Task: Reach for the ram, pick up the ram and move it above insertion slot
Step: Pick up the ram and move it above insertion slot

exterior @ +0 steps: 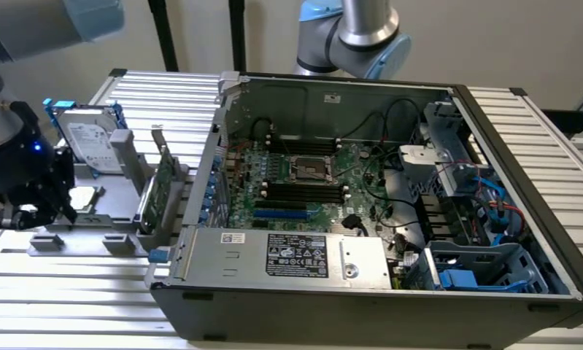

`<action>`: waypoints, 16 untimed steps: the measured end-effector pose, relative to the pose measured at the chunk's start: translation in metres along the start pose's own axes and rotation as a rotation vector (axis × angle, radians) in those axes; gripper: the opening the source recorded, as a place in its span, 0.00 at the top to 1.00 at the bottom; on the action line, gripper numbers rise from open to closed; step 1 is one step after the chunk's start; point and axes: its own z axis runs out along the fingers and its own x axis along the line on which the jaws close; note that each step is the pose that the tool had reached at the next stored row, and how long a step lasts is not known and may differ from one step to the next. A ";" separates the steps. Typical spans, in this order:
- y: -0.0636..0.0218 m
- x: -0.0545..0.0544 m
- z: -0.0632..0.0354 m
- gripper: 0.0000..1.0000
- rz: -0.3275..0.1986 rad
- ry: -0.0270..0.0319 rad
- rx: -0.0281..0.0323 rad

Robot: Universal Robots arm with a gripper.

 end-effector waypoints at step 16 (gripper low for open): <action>-0.0561 -0.001 -0.0747 0.86 -0.004 -0.0213 -0.0010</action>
